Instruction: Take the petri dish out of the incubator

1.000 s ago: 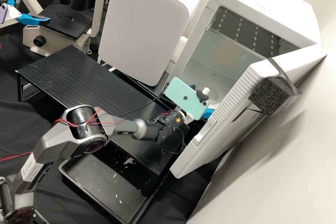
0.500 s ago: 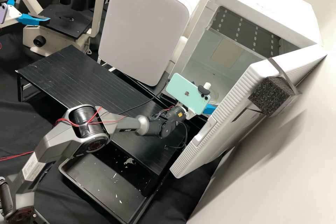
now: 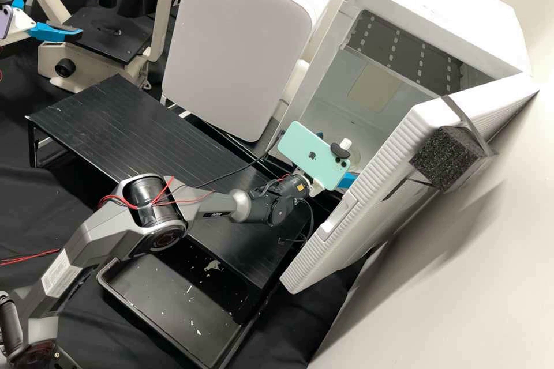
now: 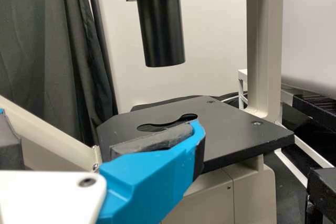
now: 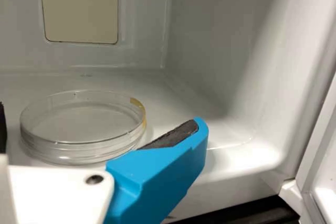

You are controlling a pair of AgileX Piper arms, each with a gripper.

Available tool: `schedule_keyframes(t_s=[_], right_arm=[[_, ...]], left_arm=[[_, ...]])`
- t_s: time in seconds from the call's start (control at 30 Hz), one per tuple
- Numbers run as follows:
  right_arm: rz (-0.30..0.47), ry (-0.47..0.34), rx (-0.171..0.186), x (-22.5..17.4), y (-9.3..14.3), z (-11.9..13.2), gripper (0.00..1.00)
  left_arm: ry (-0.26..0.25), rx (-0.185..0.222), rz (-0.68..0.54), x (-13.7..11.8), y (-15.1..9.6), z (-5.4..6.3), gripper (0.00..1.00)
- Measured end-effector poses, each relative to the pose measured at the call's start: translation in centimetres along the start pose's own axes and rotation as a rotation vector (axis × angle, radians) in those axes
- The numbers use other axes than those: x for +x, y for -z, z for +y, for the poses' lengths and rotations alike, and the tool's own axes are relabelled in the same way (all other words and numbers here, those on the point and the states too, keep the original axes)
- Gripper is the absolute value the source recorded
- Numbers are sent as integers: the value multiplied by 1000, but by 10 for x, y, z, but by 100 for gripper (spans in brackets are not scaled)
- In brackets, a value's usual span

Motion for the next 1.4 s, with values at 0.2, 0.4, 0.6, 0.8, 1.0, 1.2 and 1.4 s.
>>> schedule_keyframes(t_s=[0.2, 0.4, 0.6, 0.8, 1.0, 1.2, 1.4], right_arm=[[8, 6, -18, 1, 2, 1, 0], [12, 14, -14, 1, 2, 0, 0], [13, 19, -22, 1, 2, 0, 0], [12, 17, -22, 1, 2, 1, 0], [12, 17, -22, 1, 2, 1, 0], [12, 17, -8, 1, 2, 1, 0], [12, 17, -1, 1, 2, 1, 0]], left_arm=[[0, 0, 0, 0, 0, 0, 100], [0, 0, 0, 0, 0, 0, 100], [0, 0, 0, 0, 0, 0, 100], [0, 0, 0, 0, 0, 0, 100], [0, 0, 0, 0, 0, 0, 100], [0, 0, 0, 0, 0, 0, 100], [0, 0, 0, 0, 0, 0, 100]])
